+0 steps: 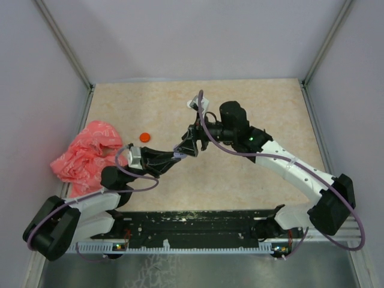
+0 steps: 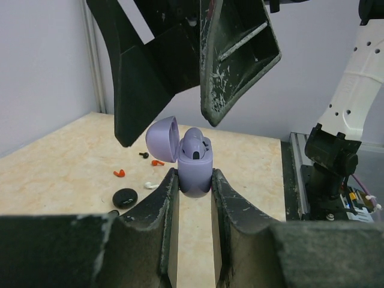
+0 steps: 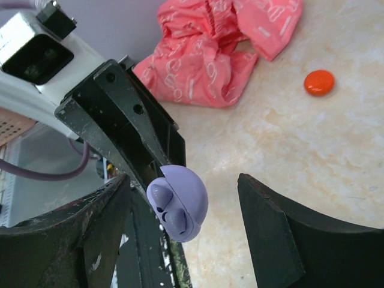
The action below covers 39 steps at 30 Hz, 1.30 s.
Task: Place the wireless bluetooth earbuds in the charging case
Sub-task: Close the charging case, then place the charging case at the center of the board.
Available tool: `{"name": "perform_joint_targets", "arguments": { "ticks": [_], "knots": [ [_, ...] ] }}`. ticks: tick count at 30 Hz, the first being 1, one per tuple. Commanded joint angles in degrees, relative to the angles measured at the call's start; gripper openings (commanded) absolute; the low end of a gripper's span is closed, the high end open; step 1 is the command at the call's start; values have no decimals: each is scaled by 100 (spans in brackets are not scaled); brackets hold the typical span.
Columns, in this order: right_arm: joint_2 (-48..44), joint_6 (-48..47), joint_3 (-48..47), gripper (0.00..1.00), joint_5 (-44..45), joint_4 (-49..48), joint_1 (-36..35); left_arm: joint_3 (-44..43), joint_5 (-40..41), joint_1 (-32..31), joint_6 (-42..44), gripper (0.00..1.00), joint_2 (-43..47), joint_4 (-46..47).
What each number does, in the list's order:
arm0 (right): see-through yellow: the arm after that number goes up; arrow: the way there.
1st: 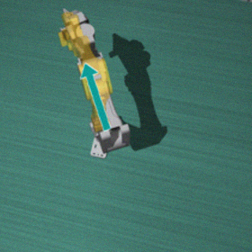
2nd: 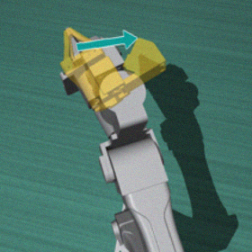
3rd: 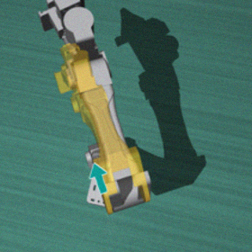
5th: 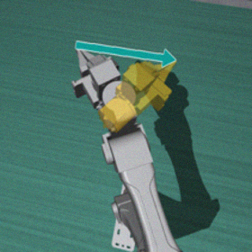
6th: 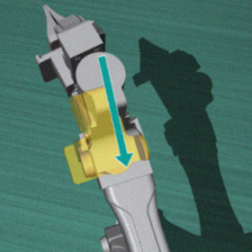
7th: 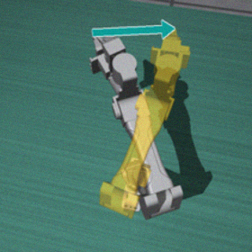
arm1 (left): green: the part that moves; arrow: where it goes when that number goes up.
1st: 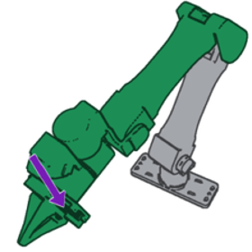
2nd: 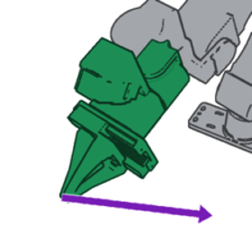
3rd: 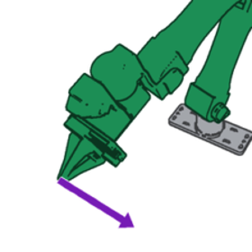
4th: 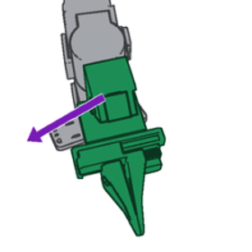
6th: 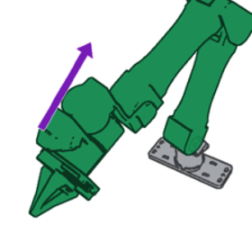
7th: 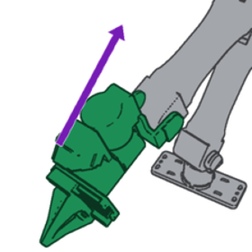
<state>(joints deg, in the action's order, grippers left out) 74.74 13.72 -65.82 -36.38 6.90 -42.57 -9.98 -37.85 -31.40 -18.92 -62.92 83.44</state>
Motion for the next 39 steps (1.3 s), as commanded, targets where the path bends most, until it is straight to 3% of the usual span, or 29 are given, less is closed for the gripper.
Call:
{"name": "perform_joint_targets", "arguments": {
  "ticks": [1, 9, 21, 23, 28, 32, 39],
  "knots": [
    [65, 125, -178, 71, -875, -311, 38, -124, -199, -7, -196, 0, -86, 488],
    [-116, 43, -22, 67, -1438, -458, 36, -63, 71, -7, -205, 0, -85, 299],
    [-444, -155, 141, 62, -1612, -398, 108, 90, 486, 0, -335, 0, 8, -412],
    [-517, -277, 171, 62, -1261, -300, 115, 48, 689, 0, -399, 0, 83, -851],
    [-620, -692, 242, 63, 581, 297, 149, -508, 983, -7, -441, 0, 229, -3076],
    [-606, -762, 500, 63, 1906, 381, 168, -773, 977, -7, -801, 0, 76, -3973],
    [-526, -709, 1115, 63, 3190, 89, 282, -1450, 885, -35, -1117, 9, -928, -5469]
  ]
}}
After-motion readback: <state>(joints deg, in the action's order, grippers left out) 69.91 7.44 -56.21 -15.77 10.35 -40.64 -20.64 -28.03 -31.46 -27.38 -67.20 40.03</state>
